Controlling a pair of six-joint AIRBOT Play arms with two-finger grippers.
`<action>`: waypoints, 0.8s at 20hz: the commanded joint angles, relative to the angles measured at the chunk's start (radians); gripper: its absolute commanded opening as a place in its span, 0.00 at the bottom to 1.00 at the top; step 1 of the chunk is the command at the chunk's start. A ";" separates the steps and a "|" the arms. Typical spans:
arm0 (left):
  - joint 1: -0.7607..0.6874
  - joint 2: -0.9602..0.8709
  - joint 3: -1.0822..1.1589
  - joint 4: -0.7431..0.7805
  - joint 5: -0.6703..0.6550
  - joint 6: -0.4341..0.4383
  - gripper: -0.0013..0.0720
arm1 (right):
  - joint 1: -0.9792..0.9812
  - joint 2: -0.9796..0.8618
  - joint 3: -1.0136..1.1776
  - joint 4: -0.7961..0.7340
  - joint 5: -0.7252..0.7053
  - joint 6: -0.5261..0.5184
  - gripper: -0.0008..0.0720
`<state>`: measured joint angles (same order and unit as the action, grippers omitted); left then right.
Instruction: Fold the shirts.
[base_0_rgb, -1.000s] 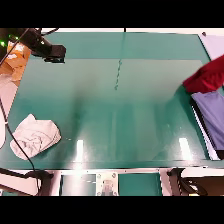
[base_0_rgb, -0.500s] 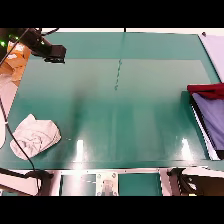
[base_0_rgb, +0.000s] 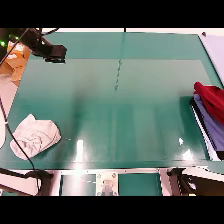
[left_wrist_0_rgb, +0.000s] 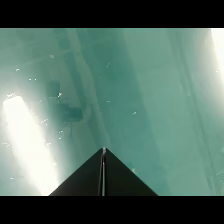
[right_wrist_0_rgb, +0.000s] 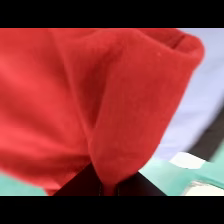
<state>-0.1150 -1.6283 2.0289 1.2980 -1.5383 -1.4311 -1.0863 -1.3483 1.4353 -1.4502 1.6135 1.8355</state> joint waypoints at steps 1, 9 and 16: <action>0.000 0.000 0.000 0.000 0.000 0.000 0.04 | -0.002 0.014 -0.124 -0.151 -0.058 0.016 0.04; 0.000 0.010 0.002 -0.002 0.047 0.027 0.04 | 0.053 0.007 -0.055 0.143 -0.038 -0.013 0.13; -0.001 0.149 -0.091 -0.071 -0.027 -0.034 0.04 | 0.572 0.084 0.033 0.313 -0.163 -0.164 0.03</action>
<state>-0.1150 -1.5280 1.9984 1.2781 -1.5208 -1.4353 -0.7258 -1.3098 1.4780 -1.1931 1.5249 1.7466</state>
